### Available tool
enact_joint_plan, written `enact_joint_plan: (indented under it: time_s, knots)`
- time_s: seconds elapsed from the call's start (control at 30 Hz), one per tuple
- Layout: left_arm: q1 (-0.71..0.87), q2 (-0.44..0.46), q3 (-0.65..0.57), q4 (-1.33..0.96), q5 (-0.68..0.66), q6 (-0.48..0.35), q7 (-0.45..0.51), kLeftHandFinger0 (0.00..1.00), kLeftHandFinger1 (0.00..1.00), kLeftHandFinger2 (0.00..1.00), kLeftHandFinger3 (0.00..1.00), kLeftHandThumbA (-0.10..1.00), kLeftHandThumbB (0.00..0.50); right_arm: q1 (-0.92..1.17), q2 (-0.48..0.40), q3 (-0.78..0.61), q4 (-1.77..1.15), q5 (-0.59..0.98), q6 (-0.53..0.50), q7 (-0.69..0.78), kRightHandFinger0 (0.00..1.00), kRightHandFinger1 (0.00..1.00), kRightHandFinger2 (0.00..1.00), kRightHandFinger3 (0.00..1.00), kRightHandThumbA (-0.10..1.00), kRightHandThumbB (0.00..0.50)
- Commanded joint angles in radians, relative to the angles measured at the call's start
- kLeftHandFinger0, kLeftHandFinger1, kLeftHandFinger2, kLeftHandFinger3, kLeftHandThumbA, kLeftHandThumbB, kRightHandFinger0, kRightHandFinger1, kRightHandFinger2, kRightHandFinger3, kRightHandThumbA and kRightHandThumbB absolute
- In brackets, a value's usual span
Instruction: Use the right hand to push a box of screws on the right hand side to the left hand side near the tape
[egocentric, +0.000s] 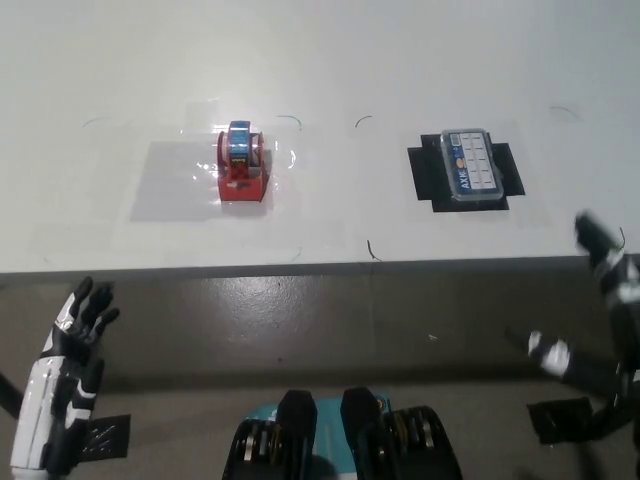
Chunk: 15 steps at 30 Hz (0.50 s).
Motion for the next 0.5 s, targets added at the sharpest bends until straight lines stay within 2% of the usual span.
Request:
enact_joint_plan:
  time_s: [0.0, 0.03, 0.07, 0.1, 0.17, 0.23, 0.3, 0.33, 0.37, 0.47]
  knots:
    - [0.015, 0.011, 0.002, -0.030, -0.001, -0.062, -0.008, 1.00, 1.00, 1.00, 1.00, 0.85, 0.092, -0.120, -0.034, -0.036, 0.035, -0.060, 0.074, -0.028, 1.00, 1.00, 1.00, 1.00, 0.94, 0.296]
    - [0.016, 0.010, 0.001, -0.031, -0.004, -0.061, -0.008, 1.00, 1.00, 1.00, 1.00, 0.85, 0.094, -0.163, -0.044, -0.039, 0.059, -0.108, 0.095, -0.038, 1.00, 1.00, 1.00, 1.00, 0.94, 0.297]
    - [0.018, 0.009, 0.001, -0.031, -0.004, -0.062, -0.008, 1.00, 1.00, 1.00, 1.00, 0.85, 0.095, -0.166, -0.045, -0.040, 0.060, -0.113, 0.098, -0.038, 1.00, 1.00, 1.00, 1.00, 0.93, 0.266]
    - [0.017, 0.011, 0.001, -0.032, -0.005, -0.062, -0.009, 1.00, 1.00, 1.00, 1.00, 0.85, 0.094, -0.212, -0.053, -0.041, 0.088, -0.145, 0.108, -0.048, 1.00, 1.00, 1.00, 1.00, 0.92, 0.301]
    - [0.016, 0.015, 0.002, -0.034, -0.006, -0.062, -0.011, 1.00, 1.00, 1.00, 1.00, 0.85, 0.095, -0.263, -0.055, -0.041, 0.119, -0.175, 0.125, -0.064, 1.00, 1.00, 1.00, 1.00, 0.92, 0.307]
    - [0.014, 0.016, 0.001, -0.043, -0.010, -0.050, -0.013, 1.00, 1.00, 1.00, 1.00, 0.86, 0.093, -0.318, -0.061, -0.044, 0.150, -0.186, 0.139, -0.073, 1.00, 1.00, 1.00, 1.00, 0.89, 0.284]
    - [0.005, 0.015, 0.002, -0.047, -0.014, -0.041, -0.011, 1.00, 1.00, 1.00, 1.00, 0.85, 0.103, -0.380, -0.062, -0.049, 0.177, -0.203, 0.179, -0.085, 1.00, 1.00, 1.00, 1.00, 0.88, 0.288]
    - [0.000, 0.015, 0.001, -0.045, -0.013, -0.040, -0.012, 1.00, 1.00, 1.00, 1.00, 0.85, 0.104, -0.411, -0.062, -0.052, 0.193, -0.201, 0.195, -0.088, 1.00, 1.00, 1.00, 1.00, 0.86, 0.292]
    - [-0.003, 0.014, 0.001, -0.045, -0.009, -0.037, -0.011, 1.00, 1.00, 1.00, 1.00, 0.85, 0.104, -0.466, -0.066, -0.054, 0.246, -0.198, 0.201, -0.094, 1.00, 1.00, 1.00, 1.00, 0.87, 0.316]
    - [-0.002, 0.013, -0.002, -0.055, -0.008, -0.021, -0.013, 1.00, 1.00, 1.00, 1.00, 0.86, 0.113, -0.561, -0.073, -0.052, 0.368, -0.196, 0.180, -0.108, 1.00, 1.00, 1.00, 1.00, 0.86, 0.338]
